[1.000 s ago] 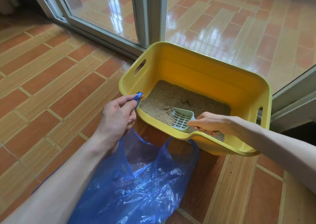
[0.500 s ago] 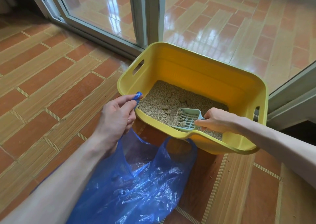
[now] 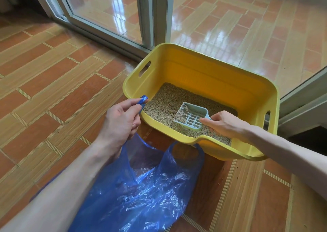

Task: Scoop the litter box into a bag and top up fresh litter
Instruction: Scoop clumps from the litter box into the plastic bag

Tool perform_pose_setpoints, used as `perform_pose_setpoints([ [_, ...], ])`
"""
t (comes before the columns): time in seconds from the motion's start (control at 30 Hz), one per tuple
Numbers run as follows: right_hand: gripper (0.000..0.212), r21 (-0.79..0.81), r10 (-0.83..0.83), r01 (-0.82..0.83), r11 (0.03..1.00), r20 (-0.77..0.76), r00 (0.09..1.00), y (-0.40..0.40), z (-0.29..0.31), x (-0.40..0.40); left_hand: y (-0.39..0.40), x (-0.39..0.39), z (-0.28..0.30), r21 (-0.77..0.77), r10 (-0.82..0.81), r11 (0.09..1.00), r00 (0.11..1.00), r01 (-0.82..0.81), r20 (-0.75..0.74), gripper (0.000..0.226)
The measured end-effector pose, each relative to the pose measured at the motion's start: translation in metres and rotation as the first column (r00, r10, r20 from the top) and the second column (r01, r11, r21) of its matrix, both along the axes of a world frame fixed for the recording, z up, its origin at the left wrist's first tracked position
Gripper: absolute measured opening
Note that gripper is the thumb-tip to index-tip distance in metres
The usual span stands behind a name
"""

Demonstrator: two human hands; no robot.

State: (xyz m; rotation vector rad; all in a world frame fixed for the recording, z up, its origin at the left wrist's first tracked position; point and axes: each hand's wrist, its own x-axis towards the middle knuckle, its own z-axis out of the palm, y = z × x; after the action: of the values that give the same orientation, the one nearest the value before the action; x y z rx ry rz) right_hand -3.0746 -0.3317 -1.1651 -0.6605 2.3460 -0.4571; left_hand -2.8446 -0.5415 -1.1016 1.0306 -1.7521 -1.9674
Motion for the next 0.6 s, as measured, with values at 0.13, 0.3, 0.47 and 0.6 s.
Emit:
perform_pose_setpoints([
  [0.13,0.057,-0.084,-0.052,0.053,0.995,0.017,0.999,-0.001,-0.001,-0.002,0.001,-0.001,0.000,0.011,0.001,1.000,1.000,-0.001,0.002,0.026],
  [0.3,0.055,-0.160,-0.090,0.101,0.982,0.076,0.993,-0.001,0.003,0.001,0.002,0.000,0.001,0.008,0.000,1.000,1.000,0.000,0.007,0.026],
  [0.47,0.058,-0.186,-0.050,0.055,0.981,0.032,0.998,-0.002,0.001,0.005,0.002,0.000,0.001,0.015,-0.006,1.000,1.000,0.006,0.007,0.027],
  [0.6,0.057,-0.185,-0.049,0.052,0.981,0.022,0.999,-0.002,0.000,0.008,0.002,0.001,0.002,0.010,-0.004,1.000,1.000,0.003,0.013,0.027],
])
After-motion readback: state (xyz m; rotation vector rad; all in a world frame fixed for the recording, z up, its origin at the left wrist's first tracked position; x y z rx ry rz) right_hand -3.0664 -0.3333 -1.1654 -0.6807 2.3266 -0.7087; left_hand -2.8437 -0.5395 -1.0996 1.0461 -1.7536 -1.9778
